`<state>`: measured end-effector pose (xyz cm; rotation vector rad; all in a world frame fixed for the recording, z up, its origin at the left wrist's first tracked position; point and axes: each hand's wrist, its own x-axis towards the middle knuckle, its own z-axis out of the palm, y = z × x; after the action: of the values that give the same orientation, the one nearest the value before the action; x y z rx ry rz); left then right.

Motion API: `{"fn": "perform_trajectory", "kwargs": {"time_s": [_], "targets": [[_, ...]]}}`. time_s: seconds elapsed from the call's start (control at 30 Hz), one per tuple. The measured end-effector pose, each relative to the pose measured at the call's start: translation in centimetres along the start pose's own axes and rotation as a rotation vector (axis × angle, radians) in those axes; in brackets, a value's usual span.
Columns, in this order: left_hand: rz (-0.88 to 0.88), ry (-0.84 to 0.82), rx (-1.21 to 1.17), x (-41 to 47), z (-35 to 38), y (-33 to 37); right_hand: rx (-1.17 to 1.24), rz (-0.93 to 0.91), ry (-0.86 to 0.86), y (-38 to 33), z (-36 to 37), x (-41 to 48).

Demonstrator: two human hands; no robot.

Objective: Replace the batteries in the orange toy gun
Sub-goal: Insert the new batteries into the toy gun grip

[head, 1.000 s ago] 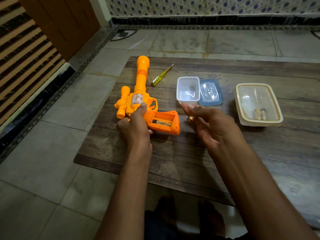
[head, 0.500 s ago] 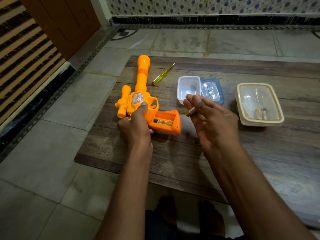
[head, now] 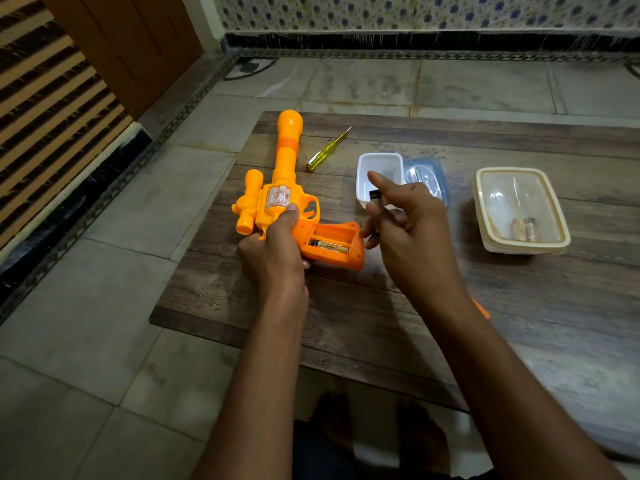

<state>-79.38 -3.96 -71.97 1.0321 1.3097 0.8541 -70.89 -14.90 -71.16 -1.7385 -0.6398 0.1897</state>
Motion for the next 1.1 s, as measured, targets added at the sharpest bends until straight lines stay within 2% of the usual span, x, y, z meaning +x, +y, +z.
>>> {"fn": "perform_trajectory", "kwargs": {"time_s": [0.23,0.47,0.7,0.93,1.1], "targets": [[0.008,0.011,0.022,-0.4,0.0,0.0,-0.109,-0.218,0.022,-0.4,-0.4,-0.5],[0.020,0.014,0.045,-0.6,0.3,-0.1,-0.347,-0.521,-0.174,-0.4,0.0,0.7],[0.040,0.020,0.050,-0.4,0.5,-0.5,-0.479,-0.522,-0.250,0.2,0.8,0.5],[0.041,0.036,0.055,-0.3,0.6,-0.6,-0.426,-0.513,-0.128,1.0,2.3,0.4],[0.041,0.032,0.069,-0.3,0.6,-0.6,-0.429,-0.620,-0.148,1.1,2.8,0.5]]}}
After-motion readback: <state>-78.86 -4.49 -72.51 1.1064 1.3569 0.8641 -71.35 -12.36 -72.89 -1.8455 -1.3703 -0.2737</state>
